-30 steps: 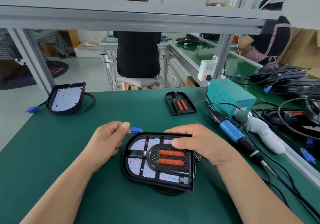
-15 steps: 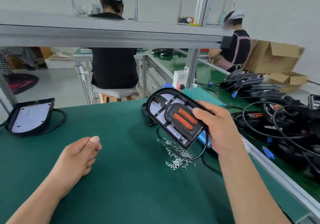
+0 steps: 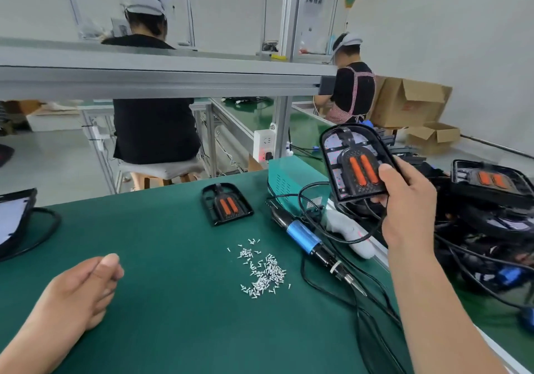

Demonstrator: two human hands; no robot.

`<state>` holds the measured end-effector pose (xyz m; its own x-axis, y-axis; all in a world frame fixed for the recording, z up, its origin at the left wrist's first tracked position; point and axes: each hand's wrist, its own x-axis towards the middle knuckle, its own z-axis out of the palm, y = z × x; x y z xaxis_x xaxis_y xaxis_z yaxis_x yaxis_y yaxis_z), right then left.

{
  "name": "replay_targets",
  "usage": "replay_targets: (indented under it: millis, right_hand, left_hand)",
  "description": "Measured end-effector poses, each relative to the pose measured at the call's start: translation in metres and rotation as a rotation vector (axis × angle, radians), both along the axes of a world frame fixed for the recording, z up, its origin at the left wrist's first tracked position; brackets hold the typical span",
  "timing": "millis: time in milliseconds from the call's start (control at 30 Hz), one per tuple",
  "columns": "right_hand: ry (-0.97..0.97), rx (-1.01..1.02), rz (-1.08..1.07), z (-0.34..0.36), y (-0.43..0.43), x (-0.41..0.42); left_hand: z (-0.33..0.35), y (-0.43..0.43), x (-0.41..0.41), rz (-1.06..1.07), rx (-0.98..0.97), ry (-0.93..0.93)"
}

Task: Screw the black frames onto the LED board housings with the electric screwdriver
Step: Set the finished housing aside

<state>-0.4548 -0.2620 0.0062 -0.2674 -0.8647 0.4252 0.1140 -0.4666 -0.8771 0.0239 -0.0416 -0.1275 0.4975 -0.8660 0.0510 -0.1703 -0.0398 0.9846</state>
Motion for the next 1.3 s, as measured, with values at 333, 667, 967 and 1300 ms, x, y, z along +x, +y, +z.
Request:
replay_targets:
  millis: [333,667,967,1300]
  right_hand:
    - [-0.281,-0.049,-0.326,0.009,-0.015,-0.037]
    - [-0.112,0.013,-0.420,0.011,-0.039,-0.042]
    - [0.366,0.129,-0.589,-0.025,-0.065,-0.048]
    - [0.491,0.175,-0.706,-0.049,-0.068,-0.054]
  left_hand:
    - [-0.012,-0.003,0.020,-0.047,0.042,0.010]
    - [-0.016,-0.005,0.023,-0.074,0.032,-0.020]
    - [-0.016,-0.007,0.020,-0.093,-0.002,0.014]
    - [-0.013,-0.006,0.015,-0.091,-0.020,0.024]
